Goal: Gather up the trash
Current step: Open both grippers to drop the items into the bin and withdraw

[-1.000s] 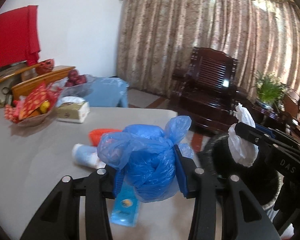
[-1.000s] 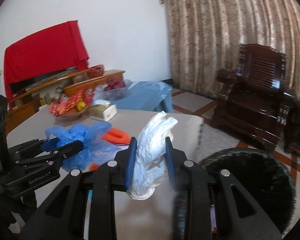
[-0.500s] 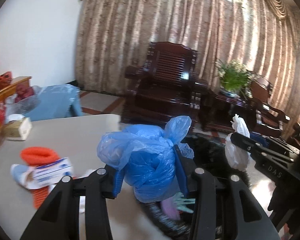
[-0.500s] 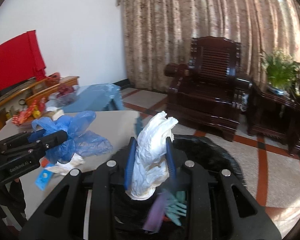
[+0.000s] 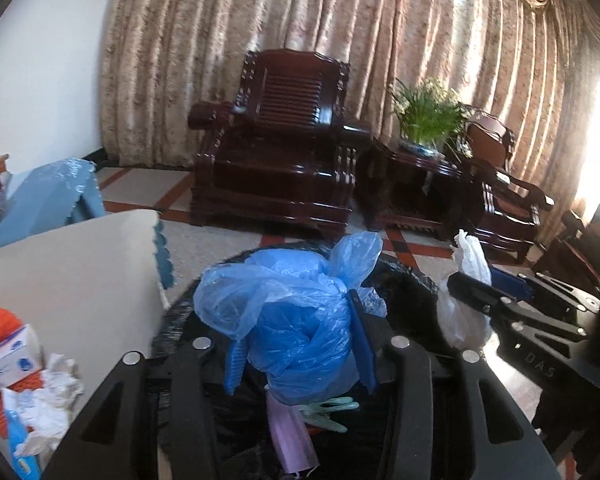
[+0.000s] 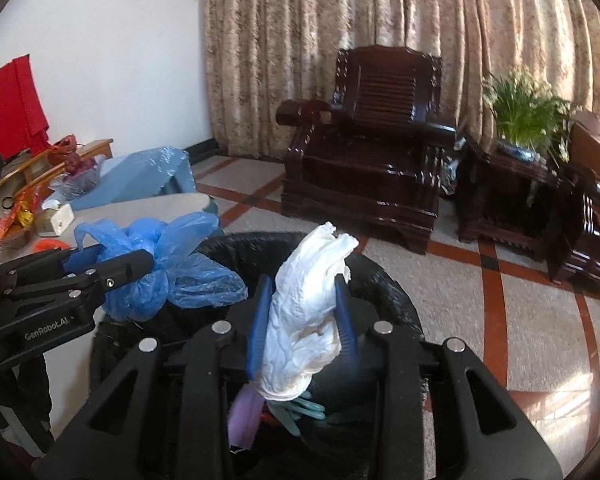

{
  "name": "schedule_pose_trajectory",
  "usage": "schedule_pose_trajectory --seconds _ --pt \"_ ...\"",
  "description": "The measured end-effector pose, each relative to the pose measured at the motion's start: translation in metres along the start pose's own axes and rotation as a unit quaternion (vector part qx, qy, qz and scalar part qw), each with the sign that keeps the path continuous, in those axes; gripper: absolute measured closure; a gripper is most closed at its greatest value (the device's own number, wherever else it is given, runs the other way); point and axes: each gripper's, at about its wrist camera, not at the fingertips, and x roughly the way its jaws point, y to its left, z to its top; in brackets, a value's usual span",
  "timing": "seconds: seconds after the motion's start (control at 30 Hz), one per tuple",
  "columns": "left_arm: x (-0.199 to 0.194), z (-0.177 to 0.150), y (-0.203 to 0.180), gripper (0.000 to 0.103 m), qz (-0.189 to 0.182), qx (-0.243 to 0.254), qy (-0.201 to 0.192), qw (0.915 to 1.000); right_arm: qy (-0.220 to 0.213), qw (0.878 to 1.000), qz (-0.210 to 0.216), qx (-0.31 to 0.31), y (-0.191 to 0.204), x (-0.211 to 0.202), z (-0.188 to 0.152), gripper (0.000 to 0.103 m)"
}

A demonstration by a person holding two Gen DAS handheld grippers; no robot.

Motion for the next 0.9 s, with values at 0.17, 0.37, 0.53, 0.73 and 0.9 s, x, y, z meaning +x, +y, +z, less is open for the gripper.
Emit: schedule_pose_trajectory --seconds 0.17,0.37,0.53,0.73,0.9 --pt "0.011 -0.002 -0.003 0.041 -0.009 0.000 0.007 0.9999 0.002 1.000 -0.022 0.012 -0.012 0.003 -0.007 0.042" --pt "-0.007 0.000 0.007 0.029 -0.005 -0.010 -0.005 0.9999 -0.013 0.999 -0.031 0.030 -0.016 -0.009 -0.009 0.011" --pt "-0.040 0.003 0.026 0.020 0.025 -0.019 -0.027 0.9991 -0.024 0.998 -0.008 0.051 -0.008 -0.022 0.002 0.005" --pt "-0.092 -0.005 0.068 0.019 0.084 -0.035 -0.053 0.9944 -0.044 0.998 0.042 0.035 0.042 -0.032 0.012 0.005" --pt "-0.132 -0.023 0.111 0.019 0.146 -0.055 -0.062 0.9859 -0.048 0.994 0.099 0.011 0.101 -0.031 0.020 0.005"
